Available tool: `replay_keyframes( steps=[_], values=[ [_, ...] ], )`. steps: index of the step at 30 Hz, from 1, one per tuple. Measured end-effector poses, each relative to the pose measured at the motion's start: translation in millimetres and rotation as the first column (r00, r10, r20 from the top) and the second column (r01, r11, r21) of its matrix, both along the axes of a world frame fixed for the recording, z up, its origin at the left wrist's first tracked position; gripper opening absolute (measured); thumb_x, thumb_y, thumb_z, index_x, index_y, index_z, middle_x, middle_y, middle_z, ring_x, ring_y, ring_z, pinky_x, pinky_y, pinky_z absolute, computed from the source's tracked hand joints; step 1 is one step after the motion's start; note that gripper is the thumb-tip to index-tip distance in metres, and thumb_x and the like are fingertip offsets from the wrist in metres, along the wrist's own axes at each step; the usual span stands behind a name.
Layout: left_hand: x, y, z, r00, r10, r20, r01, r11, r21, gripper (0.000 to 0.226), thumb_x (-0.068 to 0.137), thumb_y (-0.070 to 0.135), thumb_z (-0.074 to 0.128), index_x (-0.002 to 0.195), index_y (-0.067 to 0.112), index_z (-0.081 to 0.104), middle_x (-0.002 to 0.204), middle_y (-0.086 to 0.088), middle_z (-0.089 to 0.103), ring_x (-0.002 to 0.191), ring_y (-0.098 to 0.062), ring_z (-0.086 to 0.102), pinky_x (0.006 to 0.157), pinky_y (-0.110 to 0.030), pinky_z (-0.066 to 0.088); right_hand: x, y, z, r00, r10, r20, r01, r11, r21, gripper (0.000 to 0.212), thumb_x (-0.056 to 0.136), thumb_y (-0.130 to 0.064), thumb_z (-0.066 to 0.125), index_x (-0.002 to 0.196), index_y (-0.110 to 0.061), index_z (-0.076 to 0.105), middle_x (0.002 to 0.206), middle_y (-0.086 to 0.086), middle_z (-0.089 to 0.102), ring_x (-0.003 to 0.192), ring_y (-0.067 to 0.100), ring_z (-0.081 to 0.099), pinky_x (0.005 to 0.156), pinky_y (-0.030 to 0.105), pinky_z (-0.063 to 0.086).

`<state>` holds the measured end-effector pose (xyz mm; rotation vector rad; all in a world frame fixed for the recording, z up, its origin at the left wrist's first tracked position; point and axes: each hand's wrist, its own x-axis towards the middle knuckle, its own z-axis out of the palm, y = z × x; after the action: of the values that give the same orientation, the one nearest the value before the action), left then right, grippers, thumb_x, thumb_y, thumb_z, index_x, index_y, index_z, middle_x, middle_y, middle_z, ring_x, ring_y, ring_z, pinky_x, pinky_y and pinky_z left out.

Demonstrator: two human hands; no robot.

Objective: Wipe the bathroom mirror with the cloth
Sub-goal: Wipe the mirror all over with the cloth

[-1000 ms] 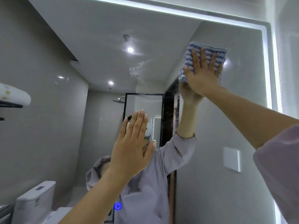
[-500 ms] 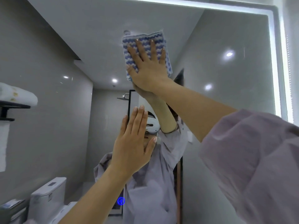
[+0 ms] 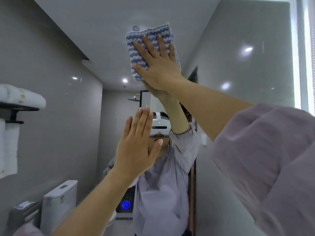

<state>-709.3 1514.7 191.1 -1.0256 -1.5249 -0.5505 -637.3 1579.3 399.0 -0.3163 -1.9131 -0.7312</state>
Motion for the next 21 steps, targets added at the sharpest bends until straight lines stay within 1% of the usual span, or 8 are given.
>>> replay_keyframes(
  steps=[5, 9, 15, 21],
  values=[
    [-0.6, -1.3, -0.2, 1.000, -0.005, -0.026, 0.005, 1.000, 0.016, 0.071, 0.097, 0.048, 0.030, 0.150, 0.001, 0.023, 0.159, -0.014, 0.017, 0.148, -0.028, 0.015, 0.120, -0.046, 0.018, 12.5, 13.6, 2.1, 1.000, -0.011, -0.029, 0.012, 1.000, 0.014, 0.064, 0.099, -0.058, 0.018, 0.153, -0.034, -0.006, 0.162, -0.006, -0.011, 0.147, 0.026, -0.016, 0.116, 0.045, -0.014],
    [0.0, 0.2, -0.3, 0.999, -0.028, -0.029, 0.028, 0.999, 0.026, 0.072, 0.096, 0.047, 0.033, 0.150, 0.000, 0.023, 0.160, -0.014, 0.017, 0.149, -0.027, 0.014, 0.120, -0.046, 0.017, 32.0, 36.1, 6.5, 0.996, -0.022, -0.085, 0.017, 0.998, -0.060, 0.065, 0.098, -0.059, 0.018, 0.153, -0.035, -0.006, 0.162, -0.007, -0.011, 0.147, 0.026, -0.016, 0.116, 0.046, -0.013],
    [-1.1, -1.2, -0.4, 1.000, -0.010, -0.013, 0.010, 1.000, 0.005, 0.074, 0.096, 0.050, 0.030, 0.151, 0.001, 0.019, 0.160, -0.013, 0.014, 0.150, -0.026, 0.010, 0.120, -0.047, 0.015, 70.6, 75.3, 12.8, 0.988, -0.019, -0.156, -0.002, 0.991, -0.132, 0.064, 0.098, -0.059, 0.019, 0.153, -0.035, -0.004, 0.162, -0.007, -0.011, 0.147, 0.027, -0.017, 0.116, 0.047, -0.014],
    [1.7, -2.6, 0.3, 1.000, -0.008, 0.008, 0.008, 1.000, -0.019, 0.074, 0.096, 0.050, 0.028, 0.151, 0.002, 0.016, 0.161, -0.013, 0.011, 0.150, -0.026, 0.008, 0.120, -0.048, 0.015, 108.4, 117.0, 12.0, 0.966, -0.058, -0.250, 0.004, 0.978, -0.209, 0.062, 0.098, -0.058, 0.017, 0.152, -0.037, -0.004, 0.162, -0.007, -0.009, 0.148, 0.027, -0.014, 0.117, 0.047, -0.011]
  ],
)
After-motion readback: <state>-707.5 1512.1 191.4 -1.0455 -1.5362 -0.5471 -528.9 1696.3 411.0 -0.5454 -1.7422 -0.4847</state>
